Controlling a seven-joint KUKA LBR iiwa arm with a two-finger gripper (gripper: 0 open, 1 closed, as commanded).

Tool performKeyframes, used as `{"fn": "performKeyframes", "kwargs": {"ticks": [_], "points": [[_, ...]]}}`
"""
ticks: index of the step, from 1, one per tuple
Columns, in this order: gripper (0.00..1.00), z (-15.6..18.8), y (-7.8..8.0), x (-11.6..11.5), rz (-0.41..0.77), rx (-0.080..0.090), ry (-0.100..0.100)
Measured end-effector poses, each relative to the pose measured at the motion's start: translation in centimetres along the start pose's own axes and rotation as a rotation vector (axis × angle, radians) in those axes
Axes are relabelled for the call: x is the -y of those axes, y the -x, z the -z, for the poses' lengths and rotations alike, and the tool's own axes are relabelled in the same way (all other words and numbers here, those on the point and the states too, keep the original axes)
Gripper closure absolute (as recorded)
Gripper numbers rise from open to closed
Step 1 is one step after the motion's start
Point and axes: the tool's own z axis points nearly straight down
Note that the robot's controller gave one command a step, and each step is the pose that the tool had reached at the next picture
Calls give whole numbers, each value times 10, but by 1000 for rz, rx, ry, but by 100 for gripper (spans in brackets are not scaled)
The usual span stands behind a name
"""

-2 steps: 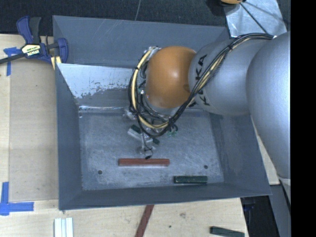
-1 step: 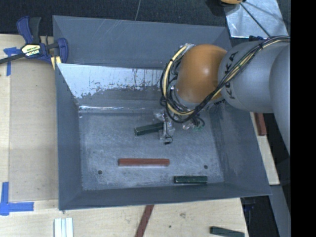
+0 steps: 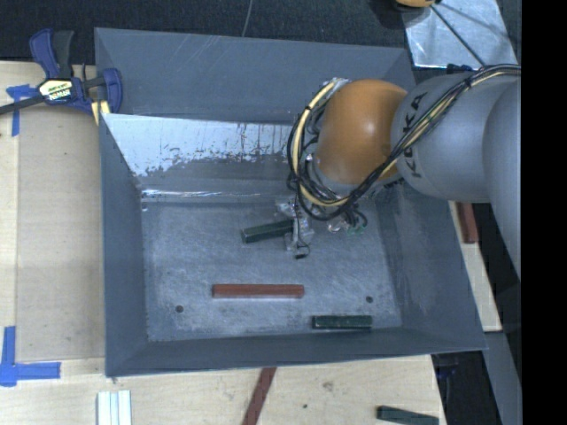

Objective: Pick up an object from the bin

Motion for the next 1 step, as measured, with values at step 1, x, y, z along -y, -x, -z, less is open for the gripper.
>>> {"fn": "performKeyframes", "kwargs": {"ticks": [1], "points": [[100, 157, 18, -14, 34, 1, 0]]}}
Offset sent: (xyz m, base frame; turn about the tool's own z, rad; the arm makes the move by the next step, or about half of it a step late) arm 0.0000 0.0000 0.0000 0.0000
